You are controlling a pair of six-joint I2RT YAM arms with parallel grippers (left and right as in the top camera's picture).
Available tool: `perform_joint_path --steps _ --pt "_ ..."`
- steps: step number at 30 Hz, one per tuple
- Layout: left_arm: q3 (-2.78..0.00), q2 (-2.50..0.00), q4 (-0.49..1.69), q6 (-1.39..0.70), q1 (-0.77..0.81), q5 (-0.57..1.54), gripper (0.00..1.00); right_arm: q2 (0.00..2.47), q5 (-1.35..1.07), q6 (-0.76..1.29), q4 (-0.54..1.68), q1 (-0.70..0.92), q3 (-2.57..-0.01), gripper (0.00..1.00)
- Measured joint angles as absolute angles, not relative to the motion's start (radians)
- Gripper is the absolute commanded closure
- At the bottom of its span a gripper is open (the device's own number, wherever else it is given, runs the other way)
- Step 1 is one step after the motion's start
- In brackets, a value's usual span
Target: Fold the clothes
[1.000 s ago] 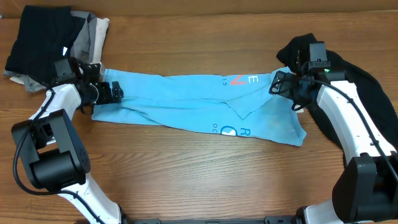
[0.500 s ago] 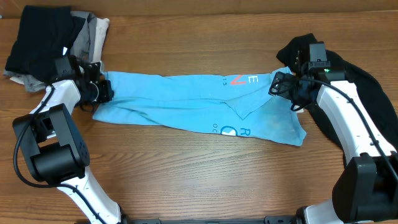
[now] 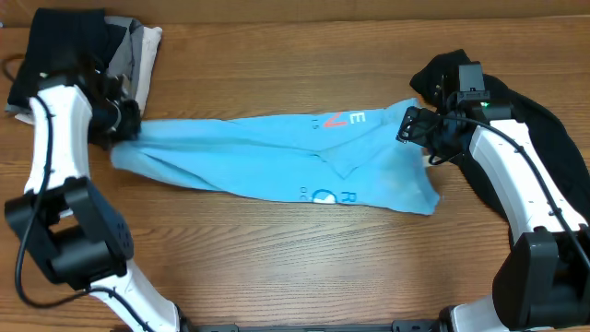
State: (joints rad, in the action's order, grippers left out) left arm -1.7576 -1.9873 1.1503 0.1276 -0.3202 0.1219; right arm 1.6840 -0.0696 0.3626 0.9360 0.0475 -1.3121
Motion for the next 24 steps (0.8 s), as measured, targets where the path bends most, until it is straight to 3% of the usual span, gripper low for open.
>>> perform_joint_path --steps 8,24 --pt "-1.813 -1.954 1.182 0.134 -0.268 0.119 0.96 1.684 -0.074 0.363 0.939 0.047 -1.312 0.09" --pt "-1.813 -1.986 1.135 0.130 0.144 0.119 0.96 1.684 -0.073 0.362 0.962 0.047 -1.312 0.09"
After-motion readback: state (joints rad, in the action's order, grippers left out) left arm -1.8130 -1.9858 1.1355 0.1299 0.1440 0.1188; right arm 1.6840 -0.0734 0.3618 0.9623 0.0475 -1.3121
